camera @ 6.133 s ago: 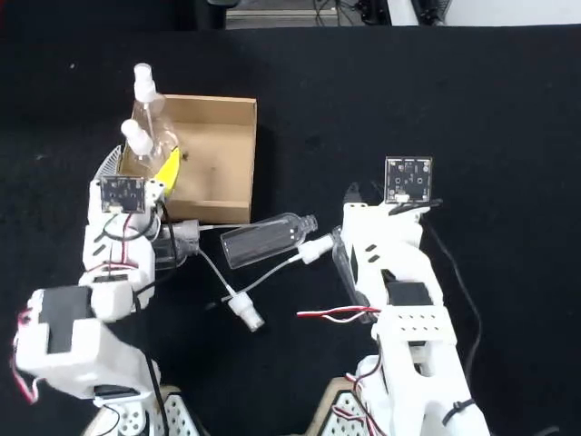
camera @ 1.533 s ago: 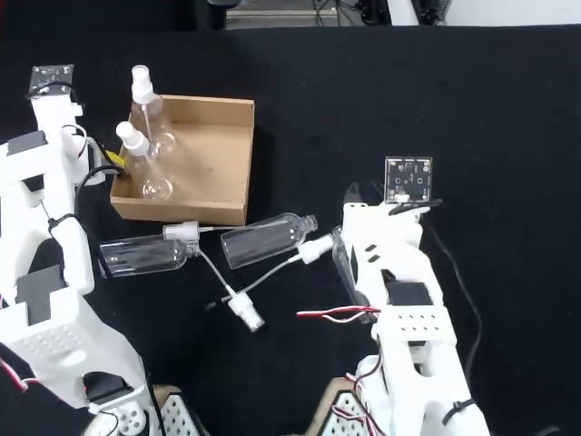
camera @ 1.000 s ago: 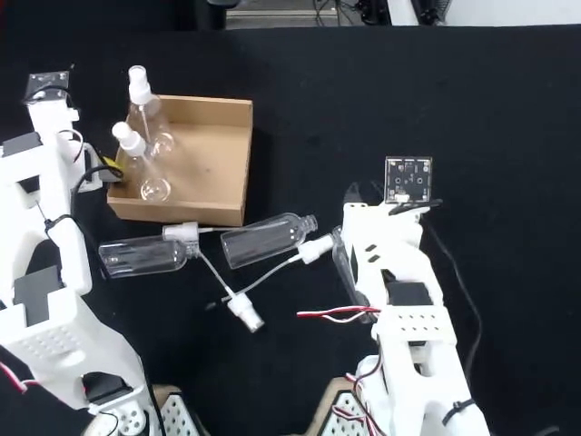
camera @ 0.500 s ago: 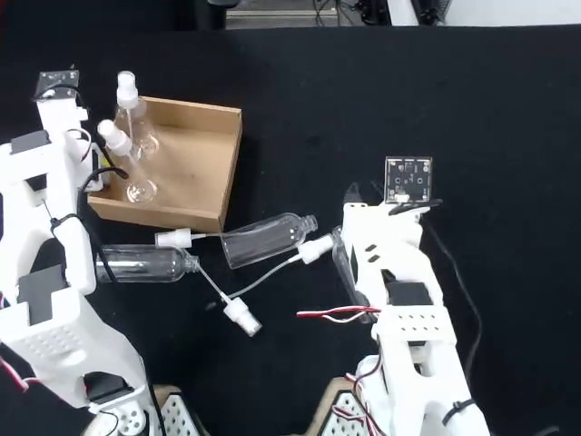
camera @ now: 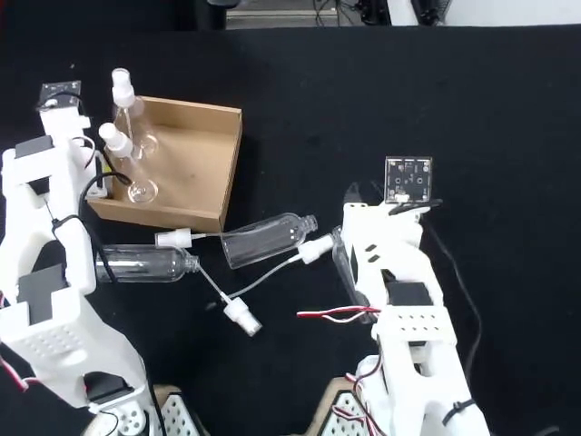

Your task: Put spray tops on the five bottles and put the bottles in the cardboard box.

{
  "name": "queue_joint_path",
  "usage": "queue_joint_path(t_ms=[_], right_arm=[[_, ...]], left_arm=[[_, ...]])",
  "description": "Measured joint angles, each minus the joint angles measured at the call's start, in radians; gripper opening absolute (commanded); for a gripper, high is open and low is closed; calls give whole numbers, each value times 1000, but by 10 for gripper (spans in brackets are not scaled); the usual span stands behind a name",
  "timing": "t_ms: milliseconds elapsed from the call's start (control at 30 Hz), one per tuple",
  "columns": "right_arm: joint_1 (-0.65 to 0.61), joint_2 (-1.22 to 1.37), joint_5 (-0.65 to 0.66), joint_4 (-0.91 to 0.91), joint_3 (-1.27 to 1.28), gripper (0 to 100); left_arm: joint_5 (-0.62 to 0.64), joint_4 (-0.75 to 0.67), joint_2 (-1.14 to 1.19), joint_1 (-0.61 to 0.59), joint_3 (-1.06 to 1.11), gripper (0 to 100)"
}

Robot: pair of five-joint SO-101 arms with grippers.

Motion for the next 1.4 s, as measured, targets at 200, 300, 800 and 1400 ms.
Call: queue_joint_path(t_ms=[200, 300, 800, 1400], right_arm=[[0, 0, 0, 0, 0, 83], [0, 0, 0, 0, 0, 83], [0, 0, -6, 0, 0, 82], [-239, 0, -6, -100, 6, 51]], left_arm=[[54, 0, 0, 0, 0, 120], [61, 0, 0, 0, 18, 104], [64, -8, -12, 2, 86, 102], [64, -6, -103, 2, 169, 105]])
